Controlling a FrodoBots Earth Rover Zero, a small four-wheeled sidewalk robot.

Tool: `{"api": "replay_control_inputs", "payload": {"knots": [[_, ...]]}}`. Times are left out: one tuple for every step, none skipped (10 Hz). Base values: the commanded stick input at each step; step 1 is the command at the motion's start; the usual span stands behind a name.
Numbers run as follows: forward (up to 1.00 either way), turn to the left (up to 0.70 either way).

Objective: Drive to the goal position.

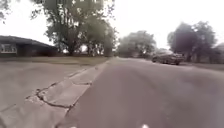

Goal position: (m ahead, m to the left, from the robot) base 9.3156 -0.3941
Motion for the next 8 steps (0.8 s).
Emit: {"api": "replay_control_inputs", "payload": {"knots": [[1.00, 0.00], [1.00, 0.00], [1.00, 0.00], [1.00, 0.00], [1.00, 0.00], [1.00, -0.09], [1.00, -0.20], [1.00, -0.31]]}}
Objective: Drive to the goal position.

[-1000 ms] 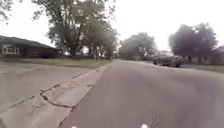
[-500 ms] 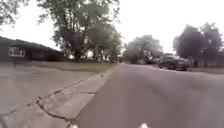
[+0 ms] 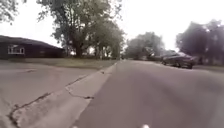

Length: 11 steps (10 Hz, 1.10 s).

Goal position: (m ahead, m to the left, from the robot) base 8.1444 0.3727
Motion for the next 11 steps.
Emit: {"api": "replay_control_inputs", "payload": {"knots": [[1.00, -0.19], [1.00, -0.03], [1.00, -0.12], [1.00, -0.25], [1.00, -0.39], [1.00, -0.09], [1.00, 0.00], [1.00, 0.00], [1.00, 0.00], [1.00, 0.00], [1.00, 0.00]]}}
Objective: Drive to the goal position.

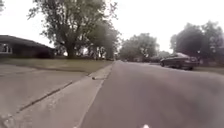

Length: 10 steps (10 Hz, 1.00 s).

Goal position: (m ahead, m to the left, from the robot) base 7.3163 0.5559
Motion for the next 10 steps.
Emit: {"api": "replay_control_inputs", "payload": {"knots": [[1.00, 0.00], [1.00, 0.00], [1.00, 0.00], [1.00, 0.00], [1.00, -0.03], [1.00, -0.10], [1.00, -0.16], [1.00, -0.22], [1.00, -0.28], [1.00, 0.00]]}}
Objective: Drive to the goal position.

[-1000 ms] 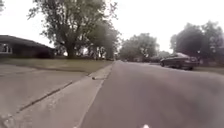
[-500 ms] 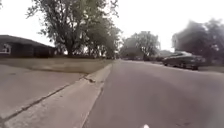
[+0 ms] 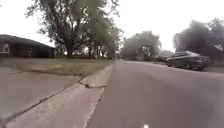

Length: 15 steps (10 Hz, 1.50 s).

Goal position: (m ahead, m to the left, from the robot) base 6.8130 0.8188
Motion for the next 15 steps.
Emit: {"api": "replay_control_inputs", "payload": {"knots": [[1.00, 0.00], [1.00, -0.03], [1.00, -0.27], [1.00, -0.34], [1.00, -0.02], [1.00, 0.00], [1.00, 0.00], [1.00, -0.25], [1.00, -0.38], [1.00, -0.40], [1.00, -0.40], [1.00, -0.40], [1.00, -0.40], [1.00, -0.25], [1.00, 0.00]]}}
